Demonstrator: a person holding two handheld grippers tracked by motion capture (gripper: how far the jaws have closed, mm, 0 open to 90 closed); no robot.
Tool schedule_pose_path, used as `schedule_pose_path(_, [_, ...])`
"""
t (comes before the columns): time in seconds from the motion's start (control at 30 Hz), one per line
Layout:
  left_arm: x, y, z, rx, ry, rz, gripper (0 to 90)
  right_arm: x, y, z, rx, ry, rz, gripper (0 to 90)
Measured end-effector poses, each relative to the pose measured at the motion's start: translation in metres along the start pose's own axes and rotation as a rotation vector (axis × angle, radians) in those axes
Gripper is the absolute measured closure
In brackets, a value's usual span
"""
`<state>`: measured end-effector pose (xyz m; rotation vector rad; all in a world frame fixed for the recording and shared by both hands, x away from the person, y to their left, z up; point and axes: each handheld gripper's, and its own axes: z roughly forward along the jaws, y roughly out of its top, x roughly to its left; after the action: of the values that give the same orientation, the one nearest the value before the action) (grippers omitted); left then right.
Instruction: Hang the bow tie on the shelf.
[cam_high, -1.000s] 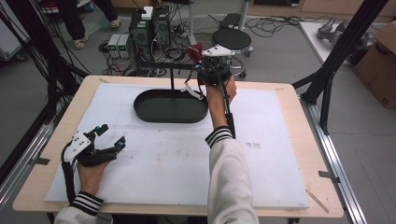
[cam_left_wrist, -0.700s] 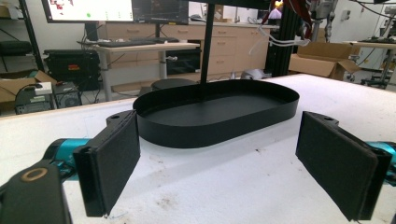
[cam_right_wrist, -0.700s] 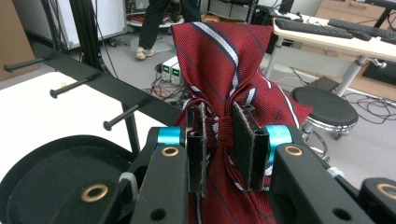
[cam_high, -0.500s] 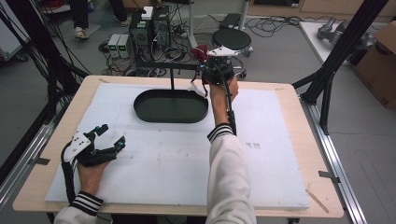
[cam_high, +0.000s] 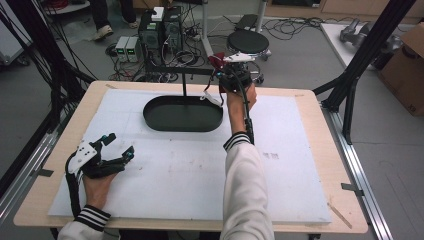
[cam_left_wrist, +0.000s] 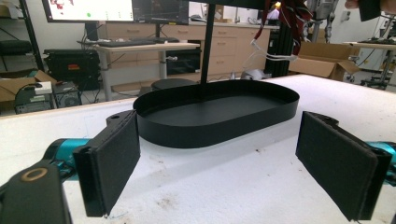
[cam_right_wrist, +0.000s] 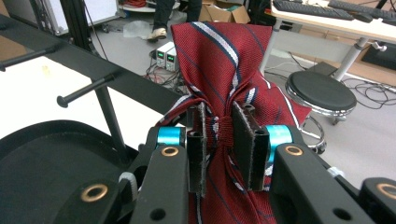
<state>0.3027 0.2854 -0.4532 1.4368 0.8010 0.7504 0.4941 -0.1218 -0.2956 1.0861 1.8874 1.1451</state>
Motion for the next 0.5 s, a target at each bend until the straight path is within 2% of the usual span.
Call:
schedule_pose_path(0.23, [0.0,0.0,0.0,0.0,-0.002,0.001,14.1,-0.004,-0.007,-0.002,0.03,0.003,0.001,75.6])
schedule_pose_path(0.4, [0.0,0.0,0.0,0.0,-0.001,0.0,14.1,-0.006,-0.011,-0.001,0.067,0.032,0.01,75.1])
schedule_pose_path(0.5, [0.0,0.0,0.0,0.0,0.0,0.0,14.1,-0.006,-0.012,-0.001,0.07,0.045,0.006,74.8])
